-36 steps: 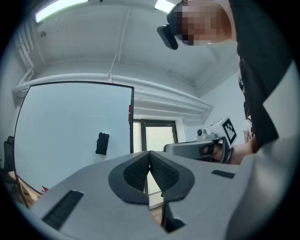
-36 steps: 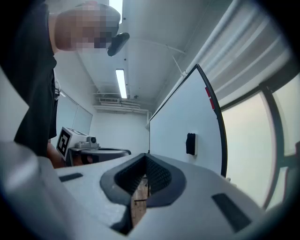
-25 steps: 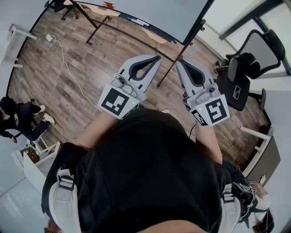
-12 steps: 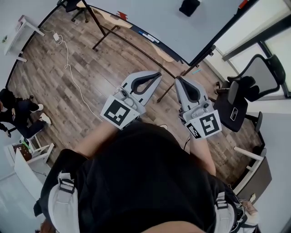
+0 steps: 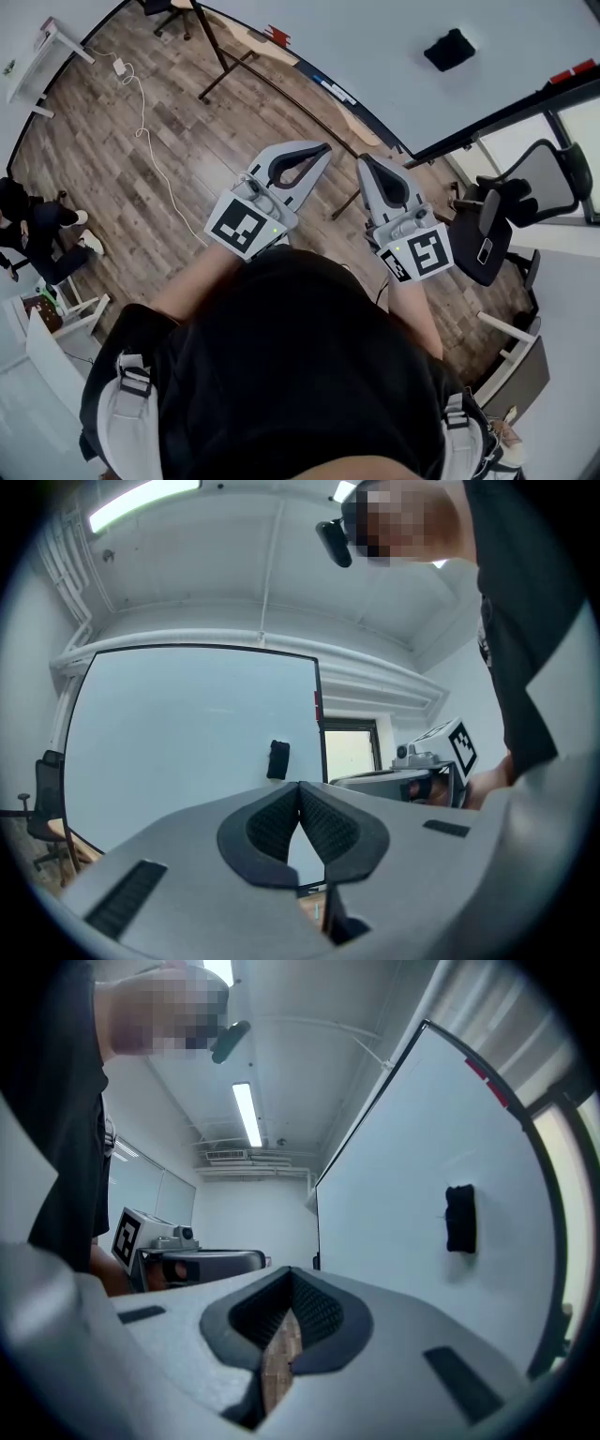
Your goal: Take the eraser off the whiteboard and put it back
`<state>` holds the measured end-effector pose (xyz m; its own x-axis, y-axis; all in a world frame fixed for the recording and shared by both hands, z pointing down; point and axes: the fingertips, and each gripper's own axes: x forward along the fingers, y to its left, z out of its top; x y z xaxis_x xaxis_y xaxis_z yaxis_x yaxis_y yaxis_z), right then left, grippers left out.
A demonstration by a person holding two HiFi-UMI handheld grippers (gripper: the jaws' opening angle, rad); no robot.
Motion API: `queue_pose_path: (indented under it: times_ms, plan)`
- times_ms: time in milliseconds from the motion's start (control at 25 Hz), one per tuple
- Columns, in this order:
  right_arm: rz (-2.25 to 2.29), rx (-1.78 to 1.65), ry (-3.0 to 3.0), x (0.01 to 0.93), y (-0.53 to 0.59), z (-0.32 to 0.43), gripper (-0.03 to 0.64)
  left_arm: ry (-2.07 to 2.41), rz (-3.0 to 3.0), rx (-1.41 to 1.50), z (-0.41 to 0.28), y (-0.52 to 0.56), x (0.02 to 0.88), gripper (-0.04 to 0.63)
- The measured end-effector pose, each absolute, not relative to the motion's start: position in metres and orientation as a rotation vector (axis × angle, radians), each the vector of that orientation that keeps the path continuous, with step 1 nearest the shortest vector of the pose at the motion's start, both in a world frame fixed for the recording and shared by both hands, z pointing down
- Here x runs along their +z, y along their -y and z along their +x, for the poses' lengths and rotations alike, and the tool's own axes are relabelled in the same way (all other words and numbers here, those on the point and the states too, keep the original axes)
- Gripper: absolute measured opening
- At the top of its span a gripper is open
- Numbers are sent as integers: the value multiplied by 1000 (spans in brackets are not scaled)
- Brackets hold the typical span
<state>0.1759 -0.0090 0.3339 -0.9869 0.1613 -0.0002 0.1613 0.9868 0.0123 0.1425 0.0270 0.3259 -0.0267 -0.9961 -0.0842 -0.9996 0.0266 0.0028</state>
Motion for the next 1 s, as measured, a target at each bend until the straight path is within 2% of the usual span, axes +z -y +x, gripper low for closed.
queue_pose_path:
  times_ms: [360,1000]
  plan:
    - [263,41,-3150,336,-28,98,2,-2229,-2143,124,63,-63,333,-5]
    - [284,26,-3173,347,8,42,2,-2263,-2140,122,7,-31,341,-5]
